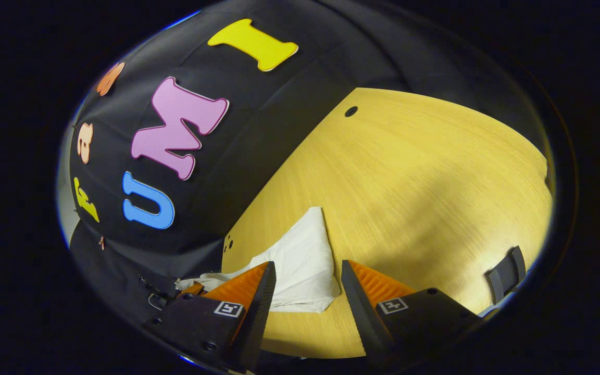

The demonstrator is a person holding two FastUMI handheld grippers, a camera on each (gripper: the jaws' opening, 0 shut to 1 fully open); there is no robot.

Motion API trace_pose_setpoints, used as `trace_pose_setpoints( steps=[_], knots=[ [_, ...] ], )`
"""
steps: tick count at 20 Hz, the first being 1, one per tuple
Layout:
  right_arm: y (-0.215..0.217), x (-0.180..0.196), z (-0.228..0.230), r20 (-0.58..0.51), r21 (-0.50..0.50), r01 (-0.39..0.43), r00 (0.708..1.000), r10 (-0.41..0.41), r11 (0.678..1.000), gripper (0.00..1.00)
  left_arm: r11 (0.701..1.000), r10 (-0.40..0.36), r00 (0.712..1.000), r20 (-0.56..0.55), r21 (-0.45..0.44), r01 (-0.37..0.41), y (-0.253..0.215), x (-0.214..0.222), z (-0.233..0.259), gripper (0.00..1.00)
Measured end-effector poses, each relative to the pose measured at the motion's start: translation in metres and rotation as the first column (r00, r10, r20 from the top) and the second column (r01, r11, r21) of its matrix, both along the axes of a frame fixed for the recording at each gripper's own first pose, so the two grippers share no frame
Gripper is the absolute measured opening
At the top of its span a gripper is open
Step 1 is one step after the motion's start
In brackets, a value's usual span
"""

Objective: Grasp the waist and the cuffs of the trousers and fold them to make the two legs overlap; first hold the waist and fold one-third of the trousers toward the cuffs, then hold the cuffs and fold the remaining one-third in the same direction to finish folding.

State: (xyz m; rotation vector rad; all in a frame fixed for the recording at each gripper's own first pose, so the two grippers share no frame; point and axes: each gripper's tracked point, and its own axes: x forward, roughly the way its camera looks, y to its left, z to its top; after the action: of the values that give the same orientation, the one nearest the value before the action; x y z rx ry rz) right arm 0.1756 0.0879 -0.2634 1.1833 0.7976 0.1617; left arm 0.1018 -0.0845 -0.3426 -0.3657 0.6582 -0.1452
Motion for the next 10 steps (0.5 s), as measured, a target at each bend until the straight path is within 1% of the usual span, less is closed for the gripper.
trace_pose_setpoints(
  steps=[2,3,5,7,10],
  knots=[
    [-0.014,-0.003,-0.005,-0.011,0.000,0.035,0.999,-0.035,0.999,0.78,0.992,-0.109,0.994,0.015,0.058,0.108,-0.040,0.001,0.004,0.06],
    [-0.022,-0.004,-0.006,-0.014,-0.001,0.050,0.999,-0.050,0.999,0.78,0.983,-0.162,0.987,0.014,0.085,0.160,-0.061,-0.001,0.005,0.06],
    [-0.034,-0.009,-0.009,-0.023,-0.005,0.075,0.997,-0.075,0.997,0.78,0.956,-0.262,0.965,0.011,0.142,0.258,-0.098,-0.010,-0.002,0.06],
    [-0.044,-0.015,-0.009,-0.030,-0.010,0.096,0.995,-0.096,0.995,0.78,0.917,-0.353,0.936,0.000,0.197,0.346,-0.131,-0.021,-0.011,0.06],
    [-0.063,-0.029,-0.017,-0.046,-0.015,0.128,0.991,-0.129,0.992,0.78,0.844,-0.474,0.880,-0.031,0.271,0.463,-0.171,-0.041,-0.029,0.06]
  ],
)
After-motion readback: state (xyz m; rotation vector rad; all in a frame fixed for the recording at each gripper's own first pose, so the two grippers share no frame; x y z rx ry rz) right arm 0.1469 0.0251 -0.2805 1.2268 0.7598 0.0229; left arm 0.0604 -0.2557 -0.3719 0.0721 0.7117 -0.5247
